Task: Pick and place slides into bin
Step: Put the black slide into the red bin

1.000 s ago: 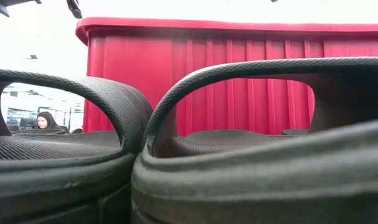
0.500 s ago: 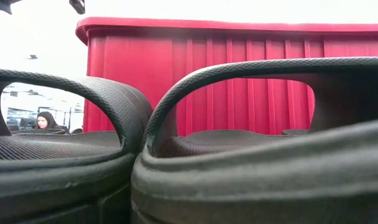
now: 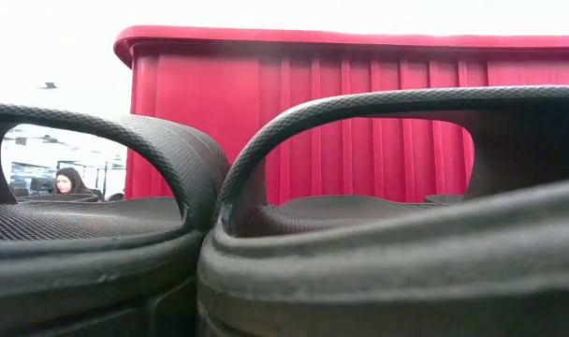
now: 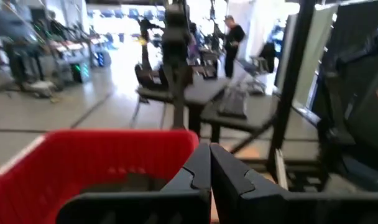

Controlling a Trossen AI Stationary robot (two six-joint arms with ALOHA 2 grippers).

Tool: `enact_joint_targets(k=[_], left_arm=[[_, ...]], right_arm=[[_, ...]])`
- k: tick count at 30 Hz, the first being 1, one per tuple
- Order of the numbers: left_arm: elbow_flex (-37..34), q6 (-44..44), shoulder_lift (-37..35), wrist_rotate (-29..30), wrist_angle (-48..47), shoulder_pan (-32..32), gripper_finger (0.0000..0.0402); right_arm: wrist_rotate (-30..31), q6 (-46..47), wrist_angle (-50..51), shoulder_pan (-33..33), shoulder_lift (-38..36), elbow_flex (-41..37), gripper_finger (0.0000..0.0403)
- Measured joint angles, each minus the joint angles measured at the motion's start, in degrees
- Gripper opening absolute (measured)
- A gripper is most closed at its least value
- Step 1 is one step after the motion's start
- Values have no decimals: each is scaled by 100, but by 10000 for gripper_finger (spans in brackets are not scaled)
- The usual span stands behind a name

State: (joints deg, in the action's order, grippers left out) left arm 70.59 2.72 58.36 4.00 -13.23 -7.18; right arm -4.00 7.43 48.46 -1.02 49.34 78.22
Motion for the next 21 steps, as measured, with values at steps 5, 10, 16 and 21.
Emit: enact_joint_targets(k=[5,10,16,21], left_arm=[[296,51,356,594,-16,-141,0],[304,146,428,1099,329,-270,0],[304,148,428,1286,660,-434,0],[304,135,409,1076,682,-495,0]], right_arm=[[-636,54,516,-2,-294,2,0],[-1074,36,862,0,-605,2,0],[-1453,28,752,43,-872,2,0],[-1554,509,269,380,-883,2,0]])
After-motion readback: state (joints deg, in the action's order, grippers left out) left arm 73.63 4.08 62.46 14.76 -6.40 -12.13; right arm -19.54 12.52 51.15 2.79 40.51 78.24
